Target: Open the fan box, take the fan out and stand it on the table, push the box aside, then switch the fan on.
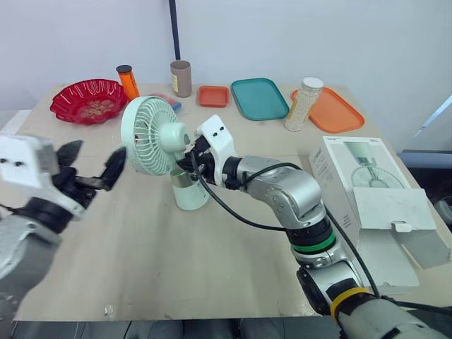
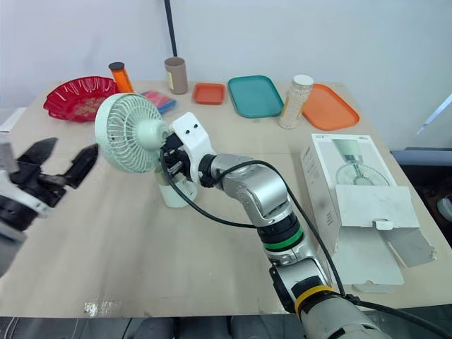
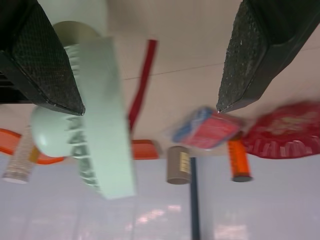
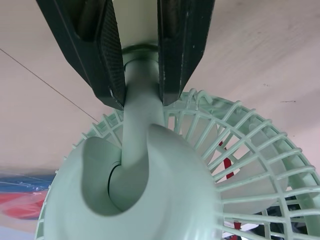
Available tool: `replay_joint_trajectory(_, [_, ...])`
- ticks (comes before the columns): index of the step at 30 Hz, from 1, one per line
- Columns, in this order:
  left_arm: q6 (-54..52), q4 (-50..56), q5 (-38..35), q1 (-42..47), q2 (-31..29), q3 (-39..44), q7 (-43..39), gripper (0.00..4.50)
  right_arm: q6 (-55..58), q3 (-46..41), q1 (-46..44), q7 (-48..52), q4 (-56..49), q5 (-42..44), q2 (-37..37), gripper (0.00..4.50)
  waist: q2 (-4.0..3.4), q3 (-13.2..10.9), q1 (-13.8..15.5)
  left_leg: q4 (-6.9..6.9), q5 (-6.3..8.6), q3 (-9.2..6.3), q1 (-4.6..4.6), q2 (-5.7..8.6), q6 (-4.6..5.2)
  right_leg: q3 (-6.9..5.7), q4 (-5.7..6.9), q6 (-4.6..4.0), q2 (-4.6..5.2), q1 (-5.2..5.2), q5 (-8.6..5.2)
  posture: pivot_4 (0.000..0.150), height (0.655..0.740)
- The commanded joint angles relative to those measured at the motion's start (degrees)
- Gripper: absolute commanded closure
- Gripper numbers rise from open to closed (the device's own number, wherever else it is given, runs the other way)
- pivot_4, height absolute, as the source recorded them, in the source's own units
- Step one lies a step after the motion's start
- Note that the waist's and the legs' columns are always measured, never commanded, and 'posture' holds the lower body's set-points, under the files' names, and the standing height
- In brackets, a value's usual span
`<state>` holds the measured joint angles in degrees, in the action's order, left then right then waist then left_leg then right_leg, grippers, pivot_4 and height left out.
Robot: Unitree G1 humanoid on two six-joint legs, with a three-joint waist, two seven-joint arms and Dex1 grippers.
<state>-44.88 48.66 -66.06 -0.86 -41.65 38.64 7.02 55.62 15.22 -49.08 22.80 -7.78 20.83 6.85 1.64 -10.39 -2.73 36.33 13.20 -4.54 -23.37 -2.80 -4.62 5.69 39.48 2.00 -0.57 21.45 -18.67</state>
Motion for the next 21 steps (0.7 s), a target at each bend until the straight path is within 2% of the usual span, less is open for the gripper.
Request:
replay_joint_trajectory(1, [1.8, -3.5, 0.1, -0.4, -2.8, 5.3, -2.4, 0.01, -2.8, -2.5, -0.9, 0.7, -2.4, 0.3, -0.3, 4.16, 0.0, 0.0, 0.0, 0.0, 0.0, 0.0, 0.0, 0.01, -0.01, 0.0, 0.0, 0.0, 0.01, 0.0, 0.0, 0.15, 0.74])
replay_joint_trajectory(6, [4.5, -8.4, 6.9, -1.5, -4.3, 4.4, -9.7, 0.01, -4.7, -3.4, -0.4, 1.7, -4.2, 1.4, -1.0, 4.16, -0.02, 0.0, 0.0, -0.12, -0.02, 0.01, 0.0, 0.01, -0.03, -0.01, -0.06, -0.01, 0.0, 0.03, -0.01, 0.15, 0.74])
replay_joint_trajectory(14, [11.8, -15.1, 18.1, -3.2, -4.8, -7.7, -28.6, 0.01, -6.6, -6.2, 1.4, 6.2, -10.3, 5.0, 1.1, 4.16, -0.05, 0.0, 0.0, -0.42, -0.18, 0.03, 0.01, 0.01, -0.34, 0.01, -0.07, -0.03, 0.02, 0.13, 0.0, 0.15, 0.74])
replay_joint_trajectory(21, [21.1, -23.0, 28.2, -2.8, -5.7, -15.8, -43.5, 0.01, -10.5, -4.9, 7.6, 11.3, -15.1, 5.4, 6.5, 4.16, -0.06, 0.0, 0.0, -0.49, -0.19, 0.06, 0.0, 0.01, -0.35, 0.02, -0.11, -0.04, 0.03, 0.15, 0.0, 0.15, 0.74])
